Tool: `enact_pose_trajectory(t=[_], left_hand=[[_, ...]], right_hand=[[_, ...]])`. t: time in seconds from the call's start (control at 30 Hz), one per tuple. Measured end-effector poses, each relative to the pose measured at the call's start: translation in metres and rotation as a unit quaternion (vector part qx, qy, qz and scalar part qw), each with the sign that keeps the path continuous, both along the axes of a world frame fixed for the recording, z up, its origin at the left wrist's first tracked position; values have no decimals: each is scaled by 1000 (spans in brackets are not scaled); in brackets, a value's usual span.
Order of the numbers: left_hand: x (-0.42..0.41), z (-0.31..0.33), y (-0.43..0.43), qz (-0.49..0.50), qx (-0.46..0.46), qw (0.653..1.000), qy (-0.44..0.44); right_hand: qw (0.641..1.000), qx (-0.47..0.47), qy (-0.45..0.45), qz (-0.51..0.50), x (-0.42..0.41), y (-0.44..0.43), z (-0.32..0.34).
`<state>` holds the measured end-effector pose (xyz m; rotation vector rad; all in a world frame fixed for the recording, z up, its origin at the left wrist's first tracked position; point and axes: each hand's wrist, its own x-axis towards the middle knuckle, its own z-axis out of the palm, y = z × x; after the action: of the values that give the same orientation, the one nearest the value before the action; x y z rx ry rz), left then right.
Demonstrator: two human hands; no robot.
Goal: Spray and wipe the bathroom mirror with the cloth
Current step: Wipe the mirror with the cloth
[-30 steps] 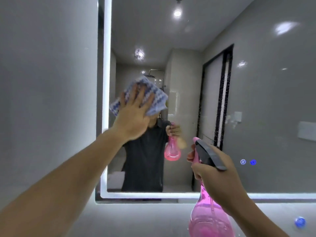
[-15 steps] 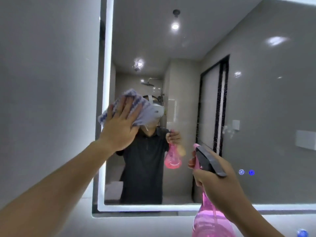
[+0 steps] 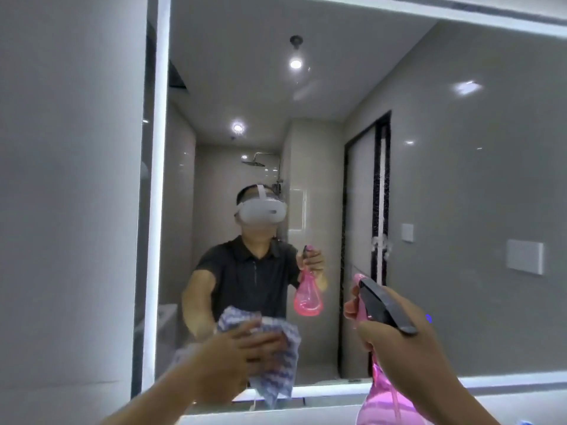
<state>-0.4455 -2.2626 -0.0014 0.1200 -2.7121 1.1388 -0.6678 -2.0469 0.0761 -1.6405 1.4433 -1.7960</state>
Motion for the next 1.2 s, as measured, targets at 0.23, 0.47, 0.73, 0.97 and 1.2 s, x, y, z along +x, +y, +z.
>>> enact_pose_trajectory(t=[0.23, 0.47, 0.73, 0.97, 1.2], left_hand=[[-40, 211, 16, 196, -19, 849, 490], [-100, 50, 28, 110, -155, 972, 135], [9, 69, 28, 161, -174, 959, 153], [-11, 174, 22, 301, -75, 805, 507], [9, -77, 42, 320, -137, 937, -35]], right_hand=[[1000, 5, -2, 18, -19, -4, 4], [998, 27, -36, 33, -26, -7, -4], [999, 13, -4, 33, -27, -6, -3], [1000, 15, -9, 15, -22, -4, -3], [1000, 18, 1, 21, -3, 4, -4]])
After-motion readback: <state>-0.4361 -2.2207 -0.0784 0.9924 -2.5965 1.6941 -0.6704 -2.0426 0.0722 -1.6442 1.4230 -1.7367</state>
